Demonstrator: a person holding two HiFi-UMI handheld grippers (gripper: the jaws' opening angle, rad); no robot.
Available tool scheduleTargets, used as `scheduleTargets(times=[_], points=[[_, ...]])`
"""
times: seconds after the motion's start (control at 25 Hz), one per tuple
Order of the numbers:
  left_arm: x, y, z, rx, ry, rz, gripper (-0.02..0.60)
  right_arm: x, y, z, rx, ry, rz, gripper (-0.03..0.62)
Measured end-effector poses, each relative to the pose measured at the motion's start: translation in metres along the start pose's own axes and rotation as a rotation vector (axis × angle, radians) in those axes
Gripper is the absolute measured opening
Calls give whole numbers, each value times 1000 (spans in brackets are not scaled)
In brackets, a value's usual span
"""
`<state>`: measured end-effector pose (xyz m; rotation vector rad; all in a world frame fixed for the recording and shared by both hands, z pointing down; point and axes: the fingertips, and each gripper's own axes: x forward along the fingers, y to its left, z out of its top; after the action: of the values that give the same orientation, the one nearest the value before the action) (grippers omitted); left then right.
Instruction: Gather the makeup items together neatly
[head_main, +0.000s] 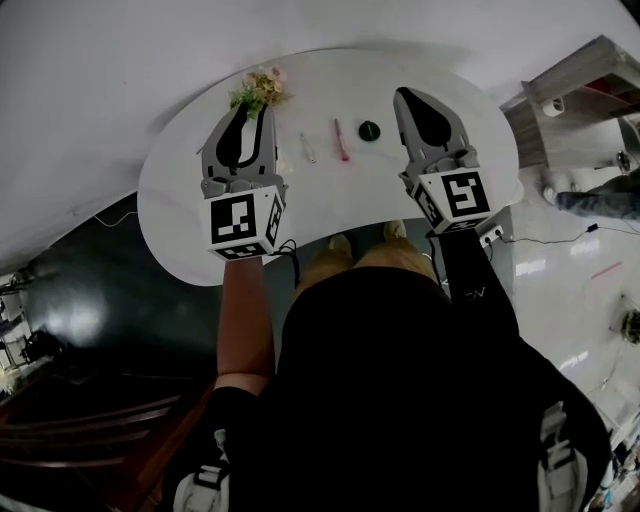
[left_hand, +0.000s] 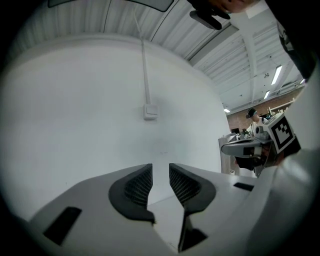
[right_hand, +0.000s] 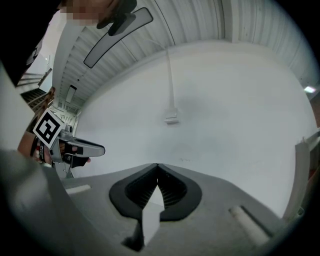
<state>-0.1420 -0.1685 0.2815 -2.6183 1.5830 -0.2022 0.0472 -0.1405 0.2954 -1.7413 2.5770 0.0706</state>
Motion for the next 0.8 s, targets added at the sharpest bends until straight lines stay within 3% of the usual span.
scheduleTargets(times=[0.28, 0.32, 0.36, 0.4, 0.8], points=[[-14, 10, -3, -6, -13, -14, 98, -4, 26, 2, -5, 5, -15, 5], [-16, 12, -3, -2, -18, -8, 77, -4, 29, 2, -4, 5, -16, 5], [-18, 14, -2, 2, -22, -1, 15, -4, 31, 2, -6, 6, -14, 5], [-20, 16, -3, 3, -23, 1, 9, -5, 33, 1, -9, 7, -12, 5], [-31, 29, -13, -29, -16, -19, 9, -8, 44, -2, -36, 15, -46, 5]])
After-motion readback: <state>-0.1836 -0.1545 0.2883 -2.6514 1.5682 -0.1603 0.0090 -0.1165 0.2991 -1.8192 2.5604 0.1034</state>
